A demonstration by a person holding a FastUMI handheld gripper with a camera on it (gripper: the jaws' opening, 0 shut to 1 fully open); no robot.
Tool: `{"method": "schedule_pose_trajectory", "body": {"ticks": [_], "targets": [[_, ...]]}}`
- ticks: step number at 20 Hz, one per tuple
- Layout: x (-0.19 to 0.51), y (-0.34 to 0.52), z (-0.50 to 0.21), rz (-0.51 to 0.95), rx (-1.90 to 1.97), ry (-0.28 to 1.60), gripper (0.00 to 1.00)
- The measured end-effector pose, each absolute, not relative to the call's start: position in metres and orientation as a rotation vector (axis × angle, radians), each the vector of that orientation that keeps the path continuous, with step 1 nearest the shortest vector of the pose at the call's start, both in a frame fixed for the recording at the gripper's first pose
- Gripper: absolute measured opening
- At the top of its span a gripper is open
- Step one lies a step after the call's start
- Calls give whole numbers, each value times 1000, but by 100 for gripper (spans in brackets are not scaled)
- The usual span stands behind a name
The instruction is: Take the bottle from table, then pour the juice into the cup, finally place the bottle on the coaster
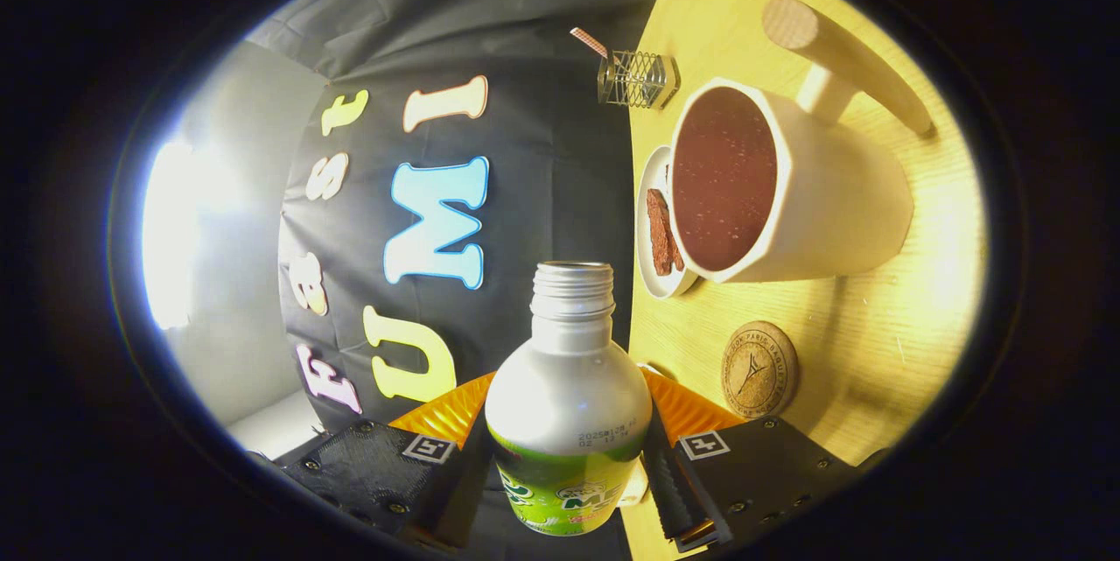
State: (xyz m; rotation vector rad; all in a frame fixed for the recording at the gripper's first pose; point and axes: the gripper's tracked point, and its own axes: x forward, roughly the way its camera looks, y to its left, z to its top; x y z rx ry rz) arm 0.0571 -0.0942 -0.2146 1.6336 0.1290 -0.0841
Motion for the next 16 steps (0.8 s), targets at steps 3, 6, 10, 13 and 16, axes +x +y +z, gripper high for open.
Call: {"method": "schedule_pose_trajectory", "body": {"ticks": [3, 6, 10, 13, 16], "targets": [[57, -96, -211, -81, 1666, 110, 77], [57, -97, -208, -82, 1707, 95, 77], [58, -100, -206, -100, 1753, 78, 77], [58, -101, -205, -107, 1758, 76, 77], [59, -104, -203, -107, 1776, 64, 77]]}}
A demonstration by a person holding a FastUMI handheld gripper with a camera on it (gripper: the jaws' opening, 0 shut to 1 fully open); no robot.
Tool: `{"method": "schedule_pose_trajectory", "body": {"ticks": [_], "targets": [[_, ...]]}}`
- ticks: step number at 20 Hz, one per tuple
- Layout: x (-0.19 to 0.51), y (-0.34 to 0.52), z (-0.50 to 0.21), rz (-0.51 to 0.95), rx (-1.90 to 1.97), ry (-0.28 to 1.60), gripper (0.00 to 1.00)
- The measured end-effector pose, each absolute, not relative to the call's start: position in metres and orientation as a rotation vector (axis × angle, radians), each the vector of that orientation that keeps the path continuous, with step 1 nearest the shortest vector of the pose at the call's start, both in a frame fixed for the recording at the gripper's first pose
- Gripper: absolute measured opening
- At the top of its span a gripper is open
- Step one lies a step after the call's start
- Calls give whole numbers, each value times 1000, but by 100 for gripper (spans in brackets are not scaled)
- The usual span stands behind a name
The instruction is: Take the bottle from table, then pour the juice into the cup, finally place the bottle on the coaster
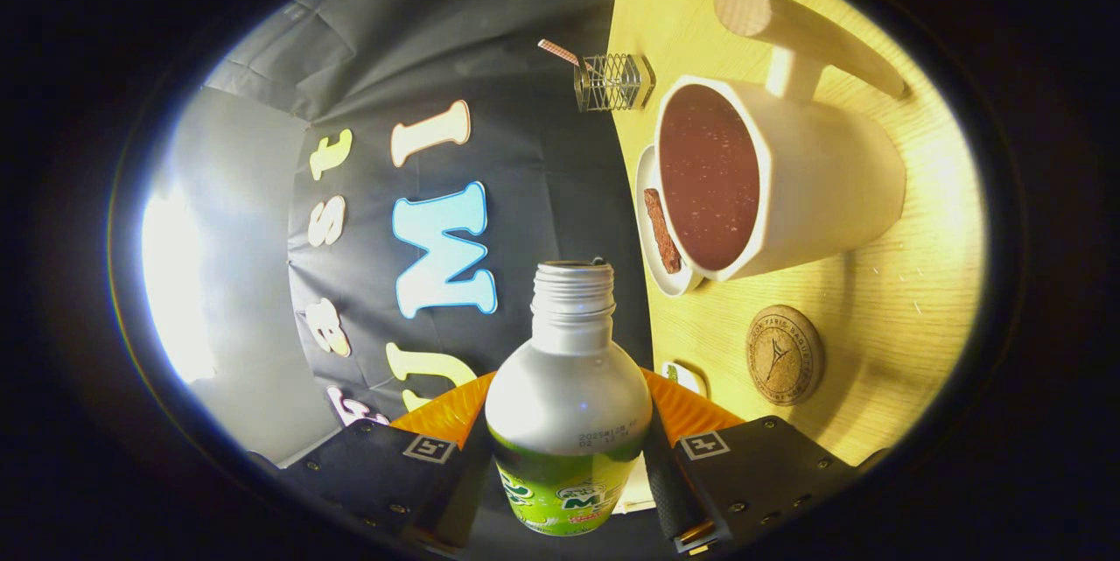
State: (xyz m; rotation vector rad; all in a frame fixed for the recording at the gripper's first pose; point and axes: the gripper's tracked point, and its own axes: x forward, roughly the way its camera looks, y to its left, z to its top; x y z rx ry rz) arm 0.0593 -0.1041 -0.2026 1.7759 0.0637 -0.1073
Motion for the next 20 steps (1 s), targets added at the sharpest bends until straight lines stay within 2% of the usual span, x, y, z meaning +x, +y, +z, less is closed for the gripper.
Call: {"method": "schedule_pose_trajectory", "body": {"ticks": [20], "targets": [[62, -99, -197, -102, 1818, 53, 77]]}}
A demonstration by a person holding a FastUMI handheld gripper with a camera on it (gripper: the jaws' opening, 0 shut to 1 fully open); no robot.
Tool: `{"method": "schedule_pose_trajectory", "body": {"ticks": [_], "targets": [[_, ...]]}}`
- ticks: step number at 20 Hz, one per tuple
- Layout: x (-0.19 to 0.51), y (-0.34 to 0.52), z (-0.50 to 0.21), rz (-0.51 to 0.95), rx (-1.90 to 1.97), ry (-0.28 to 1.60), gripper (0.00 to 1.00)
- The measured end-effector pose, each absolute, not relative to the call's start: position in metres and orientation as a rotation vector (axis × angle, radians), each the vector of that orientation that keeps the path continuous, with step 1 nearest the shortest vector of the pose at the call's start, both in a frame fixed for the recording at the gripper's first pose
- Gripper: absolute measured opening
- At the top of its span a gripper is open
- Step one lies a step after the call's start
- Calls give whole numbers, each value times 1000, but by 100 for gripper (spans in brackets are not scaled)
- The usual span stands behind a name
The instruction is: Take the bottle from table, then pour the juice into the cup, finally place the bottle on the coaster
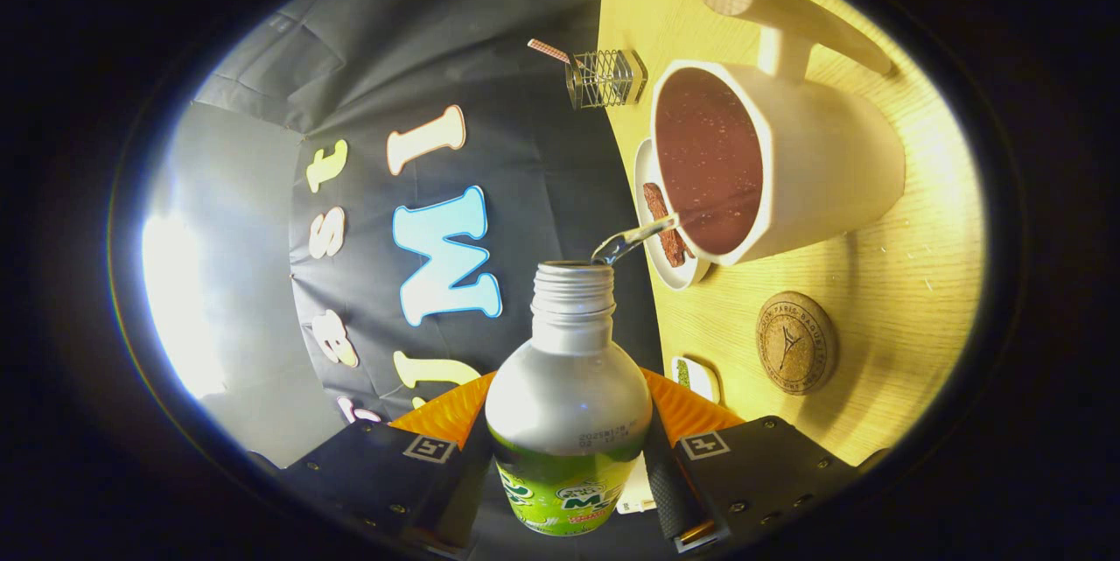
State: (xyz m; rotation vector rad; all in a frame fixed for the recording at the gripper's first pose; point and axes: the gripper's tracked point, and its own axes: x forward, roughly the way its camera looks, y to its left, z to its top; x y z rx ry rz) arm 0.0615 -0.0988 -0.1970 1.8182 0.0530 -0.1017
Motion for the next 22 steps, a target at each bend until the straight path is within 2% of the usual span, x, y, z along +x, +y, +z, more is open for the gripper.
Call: {"method": "schedule_pose_trajectory", "body": {"ticks": [22], "targets": [[67, -95, -189, -112, 1941, 36, 77]]}}
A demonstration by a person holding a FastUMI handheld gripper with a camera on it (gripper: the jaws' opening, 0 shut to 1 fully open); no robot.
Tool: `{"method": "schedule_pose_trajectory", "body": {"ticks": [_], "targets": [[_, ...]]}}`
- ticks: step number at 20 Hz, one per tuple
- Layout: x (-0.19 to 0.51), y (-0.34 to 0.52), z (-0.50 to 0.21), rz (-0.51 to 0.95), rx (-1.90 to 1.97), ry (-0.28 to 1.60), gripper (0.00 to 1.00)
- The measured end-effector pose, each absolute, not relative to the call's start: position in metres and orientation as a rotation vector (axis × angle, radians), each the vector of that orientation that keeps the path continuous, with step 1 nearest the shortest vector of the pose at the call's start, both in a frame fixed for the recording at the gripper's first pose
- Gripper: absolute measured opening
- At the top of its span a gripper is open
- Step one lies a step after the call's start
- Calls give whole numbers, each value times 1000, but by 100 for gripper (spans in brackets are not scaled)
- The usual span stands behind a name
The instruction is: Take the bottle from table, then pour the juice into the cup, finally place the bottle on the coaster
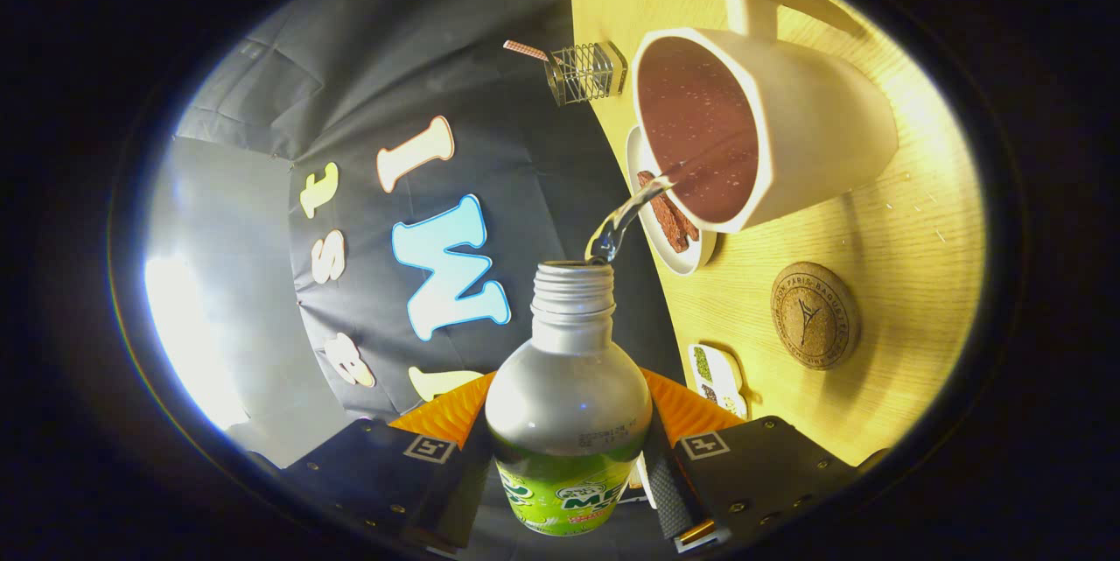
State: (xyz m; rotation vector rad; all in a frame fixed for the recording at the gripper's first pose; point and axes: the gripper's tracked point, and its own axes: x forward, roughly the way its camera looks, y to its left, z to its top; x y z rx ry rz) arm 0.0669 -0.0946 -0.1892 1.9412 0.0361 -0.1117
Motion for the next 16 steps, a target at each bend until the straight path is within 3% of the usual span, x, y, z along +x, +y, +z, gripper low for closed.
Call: {"method": "schedule_pose_trajectory", "body": {"ticks": [16], "targets": [[76, -94, -167, -117, 2067, -25, 77]]}}
